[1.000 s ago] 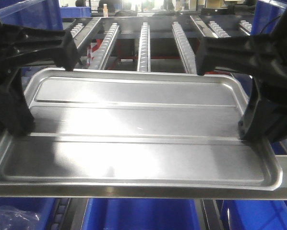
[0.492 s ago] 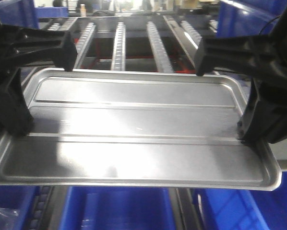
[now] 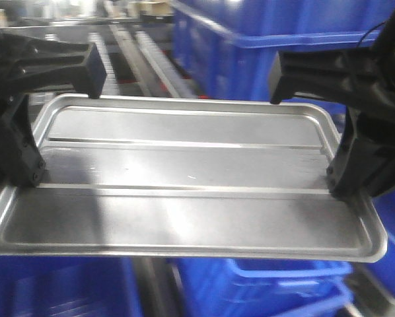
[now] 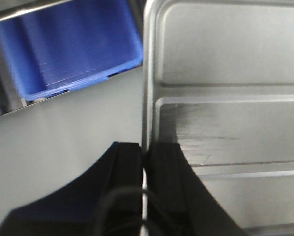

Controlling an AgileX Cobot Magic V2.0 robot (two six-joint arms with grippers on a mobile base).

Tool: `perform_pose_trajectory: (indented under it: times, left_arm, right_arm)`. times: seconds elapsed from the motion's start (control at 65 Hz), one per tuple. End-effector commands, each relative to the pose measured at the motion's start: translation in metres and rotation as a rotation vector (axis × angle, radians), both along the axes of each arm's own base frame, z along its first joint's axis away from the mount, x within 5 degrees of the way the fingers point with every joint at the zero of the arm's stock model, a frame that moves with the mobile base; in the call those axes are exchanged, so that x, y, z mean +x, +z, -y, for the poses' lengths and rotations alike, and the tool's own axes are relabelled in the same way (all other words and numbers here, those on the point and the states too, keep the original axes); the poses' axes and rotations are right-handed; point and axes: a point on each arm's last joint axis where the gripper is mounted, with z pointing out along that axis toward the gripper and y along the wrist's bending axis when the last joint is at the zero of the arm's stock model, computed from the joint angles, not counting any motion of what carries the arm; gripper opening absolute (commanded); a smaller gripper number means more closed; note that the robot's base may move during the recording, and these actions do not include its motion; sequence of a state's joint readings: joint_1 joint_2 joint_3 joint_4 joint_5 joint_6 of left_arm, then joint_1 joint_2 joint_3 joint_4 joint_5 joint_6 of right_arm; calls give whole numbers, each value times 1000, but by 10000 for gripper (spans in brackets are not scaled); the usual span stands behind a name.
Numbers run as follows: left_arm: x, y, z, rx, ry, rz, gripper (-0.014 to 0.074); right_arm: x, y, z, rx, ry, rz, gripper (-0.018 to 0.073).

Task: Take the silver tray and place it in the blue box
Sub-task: 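Hold the tray level with both grippers while the base drives to the bin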

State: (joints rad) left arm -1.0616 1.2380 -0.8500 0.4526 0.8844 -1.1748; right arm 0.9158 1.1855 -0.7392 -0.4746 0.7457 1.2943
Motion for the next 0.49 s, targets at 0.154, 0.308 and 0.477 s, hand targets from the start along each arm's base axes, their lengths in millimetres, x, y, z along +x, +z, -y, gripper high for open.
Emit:
perform_pose_trajectory:
  times: [0.154, 0.308, 0.477]
  left_arm:
    - [1, 14, 2, -59, -16, 53, -9]
    - [1, 14, 2, -59, -16, 53, -9]
    - [1, 14, 2, -59, -16, 53, -9]
  right_arm:
    - [3, 15, -2, 39, 28, 76, 57]
    - [3, 15, -2, 39, 28, 76, 57]
    - [3, 15, -2, 39, 28, 76, 57]
